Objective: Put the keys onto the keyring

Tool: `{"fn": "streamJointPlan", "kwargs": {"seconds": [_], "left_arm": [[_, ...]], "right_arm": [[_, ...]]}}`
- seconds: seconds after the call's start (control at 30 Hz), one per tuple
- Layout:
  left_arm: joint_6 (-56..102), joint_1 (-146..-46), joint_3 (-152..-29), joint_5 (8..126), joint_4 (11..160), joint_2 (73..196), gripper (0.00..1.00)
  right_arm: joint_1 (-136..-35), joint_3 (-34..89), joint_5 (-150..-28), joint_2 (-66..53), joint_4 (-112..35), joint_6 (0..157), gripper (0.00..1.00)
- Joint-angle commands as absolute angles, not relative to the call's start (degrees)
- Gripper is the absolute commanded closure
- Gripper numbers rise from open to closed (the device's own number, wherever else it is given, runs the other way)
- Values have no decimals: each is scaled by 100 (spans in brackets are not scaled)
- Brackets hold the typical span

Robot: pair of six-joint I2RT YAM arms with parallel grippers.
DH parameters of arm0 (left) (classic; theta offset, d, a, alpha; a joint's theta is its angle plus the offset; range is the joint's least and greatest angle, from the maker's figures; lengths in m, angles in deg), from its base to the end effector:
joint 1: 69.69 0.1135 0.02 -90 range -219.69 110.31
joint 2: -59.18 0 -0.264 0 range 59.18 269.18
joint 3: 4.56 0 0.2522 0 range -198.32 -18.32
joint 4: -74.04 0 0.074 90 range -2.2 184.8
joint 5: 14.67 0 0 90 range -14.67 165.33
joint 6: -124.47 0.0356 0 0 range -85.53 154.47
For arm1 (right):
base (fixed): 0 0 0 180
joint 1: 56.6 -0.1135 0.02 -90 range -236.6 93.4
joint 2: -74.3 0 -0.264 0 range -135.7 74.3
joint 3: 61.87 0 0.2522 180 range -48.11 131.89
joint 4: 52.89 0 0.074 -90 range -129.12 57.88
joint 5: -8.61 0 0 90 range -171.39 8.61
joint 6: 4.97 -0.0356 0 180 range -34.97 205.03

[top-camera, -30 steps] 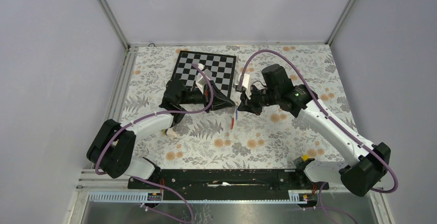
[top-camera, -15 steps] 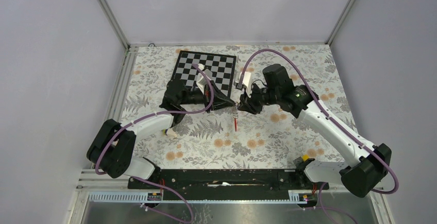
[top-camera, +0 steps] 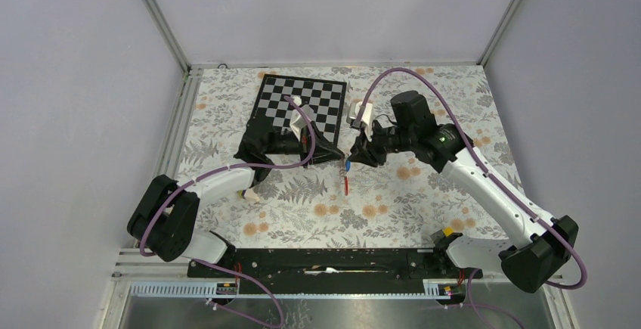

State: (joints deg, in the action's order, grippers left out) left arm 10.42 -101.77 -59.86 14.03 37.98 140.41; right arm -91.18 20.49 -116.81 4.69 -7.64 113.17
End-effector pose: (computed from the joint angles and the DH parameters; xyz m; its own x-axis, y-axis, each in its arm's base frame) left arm 0.2344 -0.1838 0.2802 -0.2660 -0.0642 -0.9618 0.9618 -0.0853 -0.2603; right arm 0.2031 0.1651 0.3613 0.0179 -0.4545 -0.8906 -0.9714 0.2032 -0.1232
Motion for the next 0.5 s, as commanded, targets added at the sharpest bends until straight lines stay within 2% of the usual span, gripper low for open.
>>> {"fn": "streamJointPlan", "kwargs": {"seconds": [0.0, 0.47], "left_arm": [[1247, -10177, -5989, 1257, 3643, 13957, 100], [1197, -10203, -5971, 1152, 3518, 13943, 100]], "right_arm": [[-9095, 2383, -12240, 355, -636, 11283, 66], [-9095, 2247, -12280, 187, -764, 11298, 70]]}}
